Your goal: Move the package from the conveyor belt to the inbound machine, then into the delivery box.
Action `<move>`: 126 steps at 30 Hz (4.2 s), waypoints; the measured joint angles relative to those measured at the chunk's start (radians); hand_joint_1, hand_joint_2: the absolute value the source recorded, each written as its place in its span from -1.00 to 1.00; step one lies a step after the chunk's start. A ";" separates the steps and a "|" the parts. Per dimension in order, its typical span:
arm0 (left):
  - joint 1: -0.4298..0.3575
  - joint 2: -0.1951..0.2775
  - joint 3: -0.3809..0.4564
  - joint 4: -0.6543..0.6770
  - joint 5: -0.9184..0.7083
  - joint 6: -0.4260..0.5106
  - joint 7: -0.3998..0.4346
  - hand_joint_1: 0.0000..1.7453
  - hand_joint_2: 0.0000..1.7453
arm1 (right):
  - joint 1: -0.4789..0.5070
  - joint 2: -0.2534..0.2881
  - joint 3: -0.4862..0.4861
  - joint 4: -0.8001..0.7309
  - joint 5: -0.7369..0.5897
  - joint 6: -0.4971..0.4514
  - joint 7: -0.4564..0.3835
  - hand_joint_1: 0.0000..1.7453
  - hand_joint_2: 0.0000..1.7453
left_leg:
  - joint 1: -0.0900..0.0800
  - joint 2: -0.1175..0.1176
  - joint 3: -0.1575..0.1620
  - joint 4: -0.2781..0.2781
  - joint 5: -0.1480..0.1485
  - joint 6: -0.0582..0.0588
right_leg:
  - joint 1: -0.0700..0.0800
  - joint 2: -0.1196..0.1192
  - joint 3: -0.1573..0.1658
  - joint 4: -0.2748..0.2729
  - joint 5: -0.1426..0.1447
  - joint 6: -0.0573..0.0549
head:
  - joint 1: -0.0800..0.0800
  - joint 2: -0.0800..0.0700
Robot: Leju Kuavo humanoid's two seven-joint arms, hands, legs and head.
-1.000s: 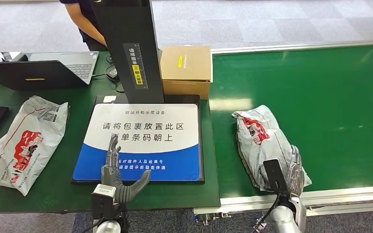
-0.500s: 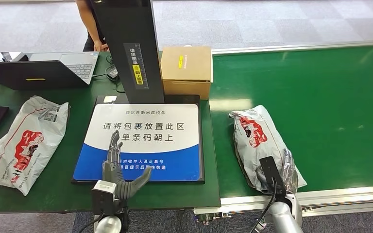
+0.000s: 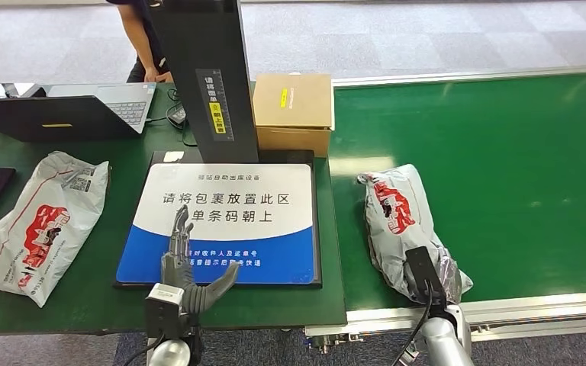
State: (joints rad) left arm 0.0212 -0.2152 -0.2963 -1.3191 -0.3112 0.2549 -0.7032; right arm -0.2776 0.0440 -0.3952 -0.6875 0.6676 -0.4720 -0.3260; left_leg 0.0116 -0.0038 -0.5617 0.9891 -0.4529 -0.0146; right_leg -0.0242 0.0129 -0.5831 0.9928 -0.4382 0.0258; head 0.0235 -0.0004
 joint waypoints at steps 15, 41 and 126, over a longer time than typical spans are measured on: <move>0.006 0.000 0.007 0.000 0.022 0.031 0.000 -1.00 1.00 | 0.081 0.058 0.024 -0.183 0.001 -0.143 -0.086 1.00 1.00 | 0.000 0.000 -0.003 0.000 0.000 0.000 | 0.000 0.000 -0.003 0.000 -0.001 0.000 | 0.000 0.000; 0.002 0.006 -0.017 0.000 0.074 0.085 0.000 -1.00 1.00 | 0.067 0.091 0.344 -0.487 0.197 -0.142 -0.162 0.98 1.00 | 0.000 0.000 -0.003 0.000 0.000 0.000 | 0.000 0.000 -0.003 0.001 -0.001 0.000 | 0.000 0.000; 0.111 -0.019 0.101 -0.175 -0.090 -0.018 0.000 -1.00 1.00 | -0.377 0.172 1.002 0.035 0.066 0.211 -0.283 -1.00 1.00 | 0.000 0.000 -0.005 0.000 0.001 0.000 | 0.000 0.000 -0.005 0.001 0.000 0.001 | 0.000 0.000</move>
State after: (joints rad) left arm 0.1321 -0.2346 -0.1948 -1.4939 -0.4010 0.2374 -0.7034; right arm -0.6544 0.2159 0.6071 -0.6521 0.7337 -0.2612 -0.6087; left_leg 0.0116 -0.0041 -0.5662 0.9893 -0.4516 -0.0143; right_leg -0.0243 0.0128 -0.5880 0.9939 -0.4383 0.0265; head 0.0233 -0.0004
